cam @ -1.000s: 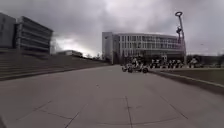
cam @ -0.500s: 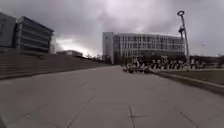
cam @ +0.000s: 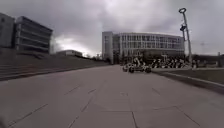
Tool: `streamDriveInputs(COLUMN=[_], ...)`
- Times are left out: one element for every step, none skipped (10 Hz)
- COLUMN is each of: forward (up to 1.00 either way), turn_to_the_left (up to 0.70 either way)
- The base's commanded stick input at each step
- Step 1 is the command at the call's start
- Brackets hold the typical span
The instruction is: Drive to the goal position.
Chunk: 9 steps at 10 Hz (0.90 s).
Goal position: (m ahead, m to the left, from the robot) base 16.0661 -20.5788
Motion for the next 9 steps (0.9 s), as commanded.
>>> streamDriveInputs(forward=[0.50, 0.50, 0.50, 0.50, 0.50, 0.50, 0.50, 0.50, 0.50], turn_to_the_left=[-0.02, -0.02, -0.02, -0.02, -0.02, -0.02, -0.01, -0.01, -0.01])
